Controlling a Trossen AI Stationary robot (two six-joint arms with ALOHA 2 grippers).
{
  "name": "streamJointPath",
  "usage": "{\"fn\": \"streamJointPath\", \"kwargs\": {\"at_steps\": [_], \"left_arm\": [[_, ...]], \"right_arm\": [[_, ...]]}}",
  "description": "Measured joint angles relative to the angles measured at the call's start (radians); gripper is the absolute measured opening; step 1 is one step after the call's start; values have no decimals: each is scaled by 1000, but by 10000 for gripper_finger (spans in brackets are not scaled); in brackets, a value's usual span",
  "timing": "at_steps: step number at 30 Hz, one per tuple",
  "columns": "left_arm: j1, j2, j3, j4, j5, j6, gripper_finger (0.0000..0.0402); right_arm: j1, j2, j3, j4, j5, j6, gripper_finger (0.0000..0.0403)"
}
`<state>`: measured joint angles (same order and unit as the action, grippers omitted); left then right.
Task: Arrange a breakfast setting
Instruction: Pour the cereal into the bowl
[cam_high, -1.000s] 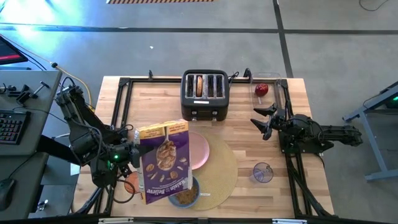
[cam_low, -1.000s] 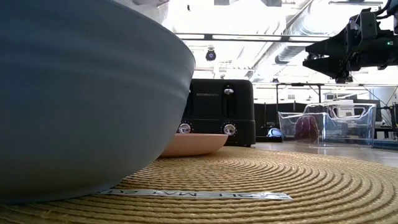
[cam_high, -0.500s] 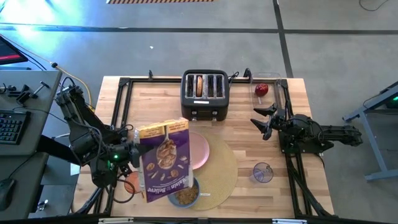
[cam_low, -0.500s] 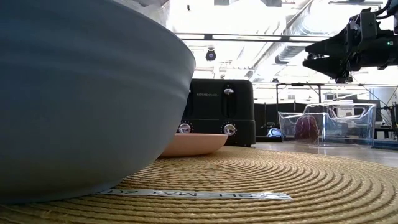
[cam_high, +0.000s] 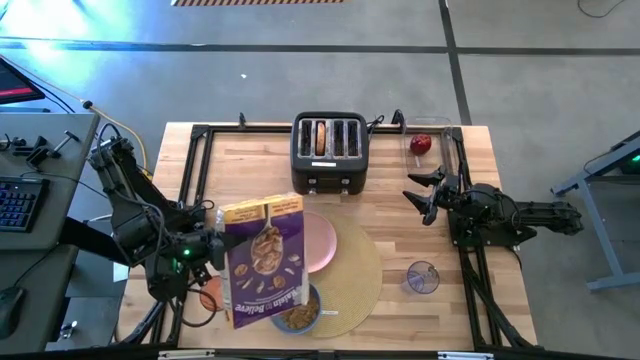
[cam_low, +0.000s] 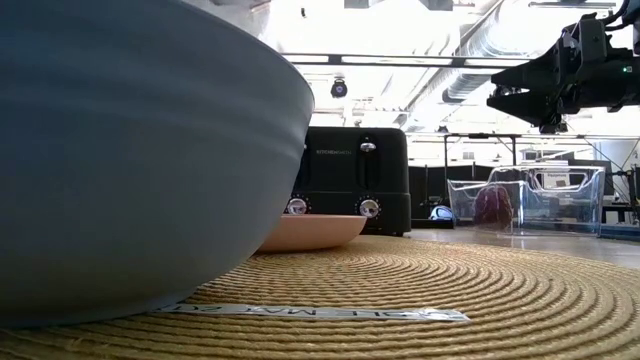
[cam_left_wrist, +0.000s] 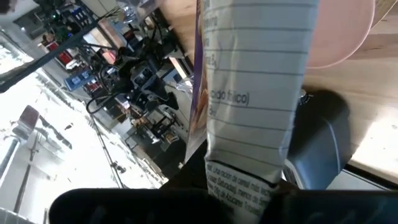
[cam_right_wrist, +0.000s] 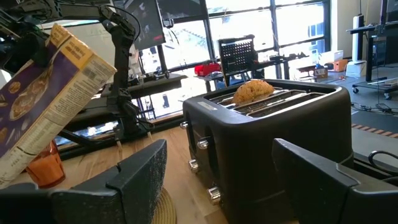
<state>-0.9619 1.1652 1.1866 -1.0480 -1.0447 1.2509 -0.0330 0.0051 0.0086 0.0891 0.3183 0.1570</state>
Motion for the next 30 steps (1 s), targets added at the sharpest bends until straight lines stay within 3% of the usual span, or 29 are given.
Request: {"fn": "streamJointPath", "kwargs": {"at_steps": [6,11,30], "left_arm": [[-12,9,0,4,-6,27,5],[-18,27,0,3,-79,43,5],[-21,39,0,-7,-55,-16,5]], "right_arm": [[0,0,0,0,0,0,284],[0,0,0,0,0,0,284],[0,0,0,0,0,0,284]]}}
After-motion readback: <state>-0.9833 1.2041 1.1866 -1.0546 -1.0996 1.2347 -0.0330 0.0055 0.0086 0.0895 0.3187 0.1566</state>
